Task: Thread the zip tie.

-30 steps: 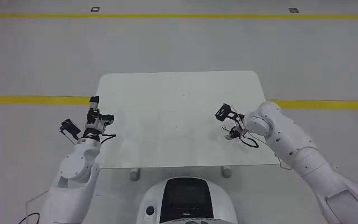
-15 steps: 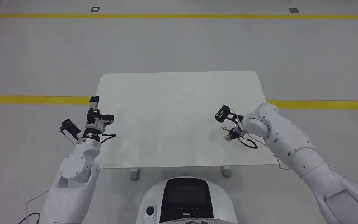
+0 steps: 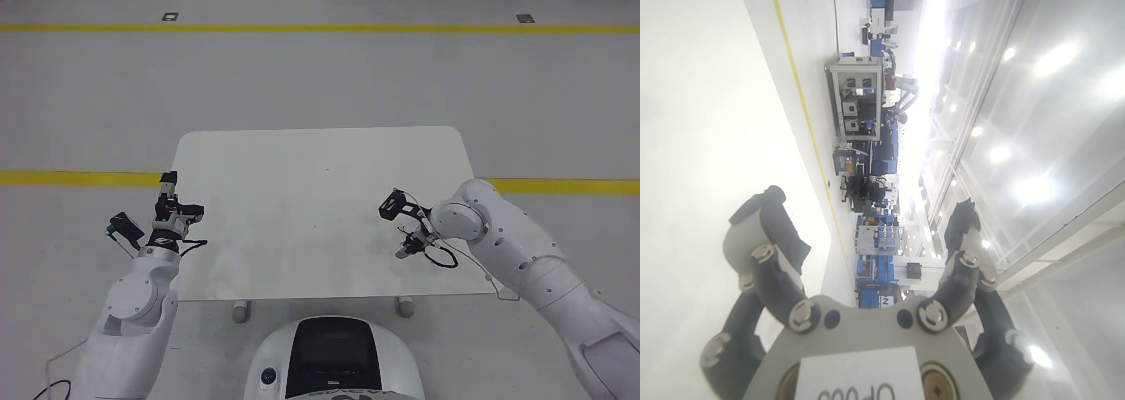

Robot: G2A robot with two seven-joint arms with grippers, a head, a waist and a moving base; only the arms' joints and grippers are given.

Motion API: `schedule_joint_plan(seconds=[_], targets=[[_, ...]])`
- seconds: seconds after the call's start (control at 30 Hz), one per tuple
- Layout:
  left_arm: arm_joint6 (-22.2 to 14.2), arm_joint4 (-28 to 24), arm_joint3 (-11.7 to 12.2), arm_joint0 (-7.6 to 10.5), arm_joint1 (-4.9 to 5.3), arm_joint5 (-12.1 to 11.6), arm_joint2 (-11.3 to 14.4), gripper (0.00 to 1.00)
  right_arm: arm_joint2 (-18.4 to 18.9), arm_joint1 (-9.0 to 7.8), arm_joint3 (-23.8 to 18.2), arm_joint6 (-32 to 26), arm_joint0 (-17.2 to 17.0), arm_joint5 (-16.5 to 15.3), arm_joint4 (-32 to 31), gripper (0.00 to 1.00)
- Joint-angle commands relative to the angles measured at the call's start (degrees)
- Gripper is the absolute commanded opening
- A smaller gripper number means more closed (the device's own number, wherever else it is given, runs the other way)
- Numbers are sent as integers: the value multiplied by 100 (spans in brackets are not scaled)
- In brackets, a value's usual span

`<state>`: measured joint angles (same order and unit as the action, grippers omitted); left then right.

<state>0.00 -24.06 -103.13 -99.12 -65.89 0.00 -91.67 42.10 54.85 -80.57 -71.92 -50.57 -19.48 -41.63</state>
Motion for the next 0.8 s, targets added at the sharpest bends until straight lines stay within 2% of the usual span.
schedule_joint_plan(seconds=[0.0,0.1,0.27,0.3,0.37,0.4,0.5,0.6,0.67,0.77], targets=[[0,0,0,0,0,0,0,100,0,0,0,0,0,0,1,100],[0,0,0,0,0,0,0,100,23,7,90,288,-43,184,-135,100],[0,0,0,0,0,0,0,100,37,46,294,503,-5,307,-252,100],[0,0,0,0,0,0,0,100,35,53,320,530,-3,326,-273,93],[0,0,0,0,0,0,0,100,55,65,381,575,10,288,-223,62],[0,0,0,0,0,0,0,100,67,68,409,584,17,268,-213,51],[0,0,0,0,0,0,0,100,100,75,492,600,29,242,-199,44],[0,0,0,0,0,0,0,100,137,84,615,600,37,176,-111,31],[0,0,0,0,0,0,0,100,145,90,668,621,39,152,-110,26],[0,0,0,0,0,0,0,100,137,107,722,651,44,151,-135,25]])
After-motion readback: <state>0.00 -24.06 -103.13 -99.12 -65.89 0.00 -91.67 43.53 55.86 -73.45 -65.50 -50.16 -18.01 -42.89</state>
